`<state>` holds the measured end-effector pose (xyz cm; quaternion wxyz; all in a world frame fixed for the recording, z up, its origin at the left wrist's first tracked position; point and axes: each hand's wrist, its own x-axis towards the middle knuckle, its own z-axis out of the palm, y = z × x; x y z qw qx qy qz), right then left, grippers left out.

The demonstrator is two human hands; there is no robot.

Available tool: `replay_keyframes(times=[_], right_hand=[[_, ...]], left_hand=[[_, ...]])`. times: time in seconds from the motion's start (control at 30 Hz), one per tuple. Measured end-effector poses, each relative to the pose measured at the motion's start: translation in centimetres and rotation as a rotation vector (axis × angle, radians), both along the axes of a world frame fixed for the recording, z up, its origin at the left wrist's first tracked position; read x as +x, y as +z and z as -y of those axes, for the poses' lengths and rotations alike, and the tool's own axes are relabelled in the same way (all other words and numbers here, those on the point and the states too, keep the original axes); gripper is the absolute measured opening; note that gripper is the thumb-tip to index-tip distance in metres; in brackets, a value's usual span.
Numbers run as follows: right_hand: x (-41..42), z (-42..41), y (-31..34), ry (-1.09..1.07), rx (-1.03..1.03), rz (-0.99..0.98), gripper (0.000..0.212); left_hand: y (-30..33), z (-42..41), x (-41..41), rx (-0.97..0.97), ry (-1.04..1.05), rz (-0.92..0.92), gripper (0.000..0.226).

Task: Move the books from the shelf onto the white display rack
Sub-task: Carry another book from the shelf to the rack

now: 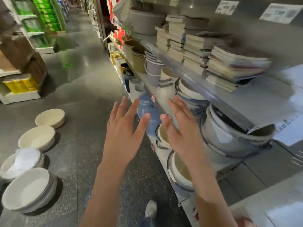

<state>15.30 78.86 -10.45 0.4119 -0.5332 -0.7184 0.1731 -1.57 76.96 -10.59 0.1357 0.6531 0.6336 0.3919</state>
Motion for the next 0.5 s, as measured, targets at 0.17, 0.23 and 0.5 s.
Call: replay_keyframes(times=[0.17,0.23,0.5], right_hand=[[-3.0,-10.1,-1.2,0.005,0.031,-0.030,0.079],[-4.4,-14.7,-0.8,0.027,0.016,-0.021,0.079],[-9.1,-30.4,1.6,0.082,0.038,-0.008,0.076]], left_hand=[[-0.5,-9.6,-2.7,0.019,0.033,-0.037,0.077],[0.0,-13.9,-3.9,0.012,0.053,-0.064,0.078],[1.6,-28.1,-8.7,0.013,0.143,-0.062,0.077]])
